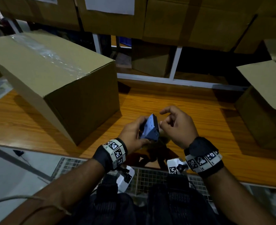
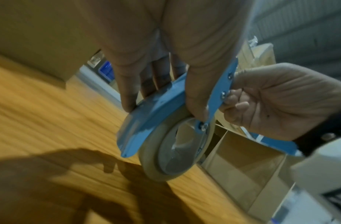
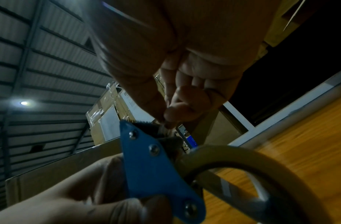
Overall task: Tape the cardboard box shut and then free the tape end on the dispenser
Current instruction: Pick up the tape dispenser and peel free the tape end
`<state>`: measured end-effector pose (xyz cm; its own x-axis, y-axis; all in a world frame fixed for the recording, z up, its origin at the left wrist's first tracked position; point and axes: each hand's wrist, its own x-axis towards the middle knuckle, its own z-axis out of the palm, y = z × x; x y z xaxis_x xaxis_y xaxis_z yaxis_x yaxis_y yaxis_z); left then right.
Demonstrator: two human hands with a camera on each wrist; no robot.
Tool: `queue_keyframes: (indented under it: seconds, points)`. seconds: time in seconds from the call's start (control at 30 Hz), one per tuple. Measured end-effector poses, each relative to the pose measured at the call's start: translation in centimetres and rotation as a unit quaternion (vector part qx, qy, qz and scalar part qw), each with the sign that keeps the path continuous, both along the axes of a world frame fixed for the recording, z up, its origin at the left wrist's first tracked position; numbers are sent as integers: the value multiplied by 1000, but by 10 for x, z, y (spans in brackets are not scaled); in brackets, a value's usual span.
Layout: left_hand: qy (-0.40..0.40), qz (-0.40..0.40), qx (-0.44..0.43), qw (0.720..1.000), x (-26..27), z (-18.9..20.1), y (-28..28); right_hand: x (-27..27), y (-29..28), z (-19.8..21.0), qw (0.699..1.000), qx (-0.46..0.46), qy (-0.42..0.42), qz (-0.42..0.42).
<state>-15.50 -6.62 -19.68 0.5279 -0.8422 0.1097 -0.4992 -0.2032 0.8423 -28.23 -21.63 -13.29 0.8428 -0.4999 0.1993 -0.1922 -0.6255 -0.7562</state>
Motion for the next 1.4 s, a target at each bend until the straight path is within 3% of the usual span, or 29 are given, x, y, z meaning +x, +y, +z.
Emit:
queue_keyframes:
  seconds: [0.17,0.6,0.8,1.4]
  points:
    - [-86,-18,19,996,2,3,4,-4,5,-9,1000,-1,25,-6]
    - [-77,-30,-35,996,-11,-5,-13,-8,9,-20,998,12,23,-65]
    - [-75,-53,-42,995,-9,-6,-17,-11,6,-21,994,64,-15,-86]
    - [-78,-76,-54,993,-1,21,-23,-26,-11,8,987,79,-128,-60]
